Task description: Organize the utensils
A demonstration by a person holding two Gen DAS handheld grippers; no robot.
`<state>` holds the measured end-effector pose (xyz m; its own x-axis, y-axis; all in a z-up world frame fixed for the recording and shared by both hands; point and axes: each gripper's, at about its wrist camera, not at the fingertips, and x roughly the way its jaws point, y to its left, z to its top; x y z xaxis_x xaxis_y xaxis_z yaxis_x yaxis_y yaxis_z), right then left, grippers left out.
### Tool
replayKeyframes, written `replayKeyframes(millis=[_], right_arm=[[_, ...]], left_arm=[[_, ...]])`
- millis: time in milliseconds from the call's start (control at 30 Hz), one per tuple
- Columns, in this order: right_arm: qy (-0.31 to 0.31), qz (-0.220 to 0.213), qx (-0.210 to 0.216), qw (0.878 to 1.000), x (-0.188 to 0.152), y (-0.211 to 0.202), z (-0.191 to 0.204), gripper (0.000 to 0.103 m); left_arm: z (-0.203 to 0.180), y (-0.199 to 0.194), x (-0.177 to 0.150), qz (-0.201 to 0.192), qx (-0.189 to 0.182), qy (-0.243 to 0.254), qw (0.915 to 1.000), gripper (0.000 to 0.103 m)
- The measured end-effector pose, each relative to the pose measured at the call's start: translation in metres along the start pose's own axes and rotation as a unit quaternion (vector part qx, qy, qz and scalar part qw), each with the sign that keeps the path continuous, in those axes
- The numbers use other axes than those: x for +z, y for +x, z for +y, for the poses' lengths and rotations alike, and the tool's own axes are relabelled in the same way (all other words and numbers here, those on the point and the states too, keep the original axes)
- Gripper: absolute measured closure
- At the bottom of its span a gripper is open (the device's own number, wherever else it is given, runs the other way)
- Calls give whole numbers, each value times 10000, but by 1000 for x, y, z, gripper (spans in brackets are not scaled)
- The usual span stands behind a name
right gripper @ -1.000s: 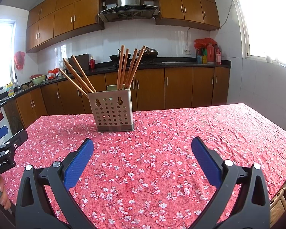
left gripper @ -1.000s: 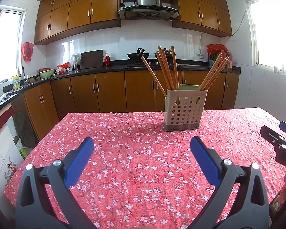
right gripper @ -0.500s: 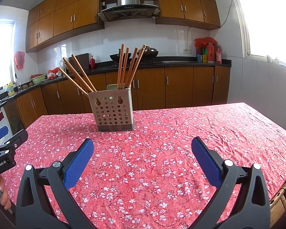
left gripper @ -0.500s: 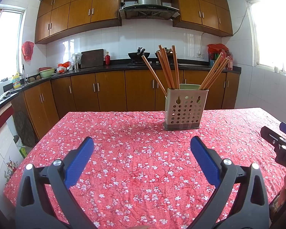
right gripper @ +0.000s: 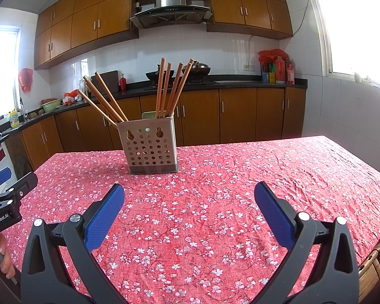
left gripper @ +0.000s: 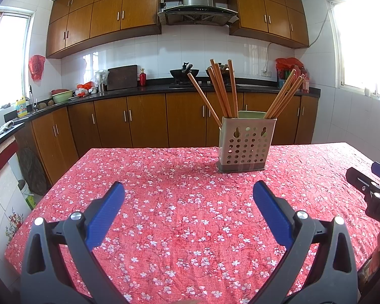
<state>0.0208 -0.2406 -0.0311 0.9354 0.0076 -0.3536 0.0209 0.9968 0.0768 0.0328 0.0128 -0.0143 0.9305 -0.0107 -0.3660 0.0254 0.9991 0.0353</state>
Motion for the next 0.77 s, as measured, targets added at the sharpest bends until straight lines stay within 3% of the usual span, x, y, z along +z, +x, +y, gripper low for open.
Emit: replayKeyframes(millis=[767], right_arm=[[11, 15, 35, 10000, -2, 1, 1, 2]], left_arm=[[1, 3, 1, 36, -22, -23, 10000, 4]])
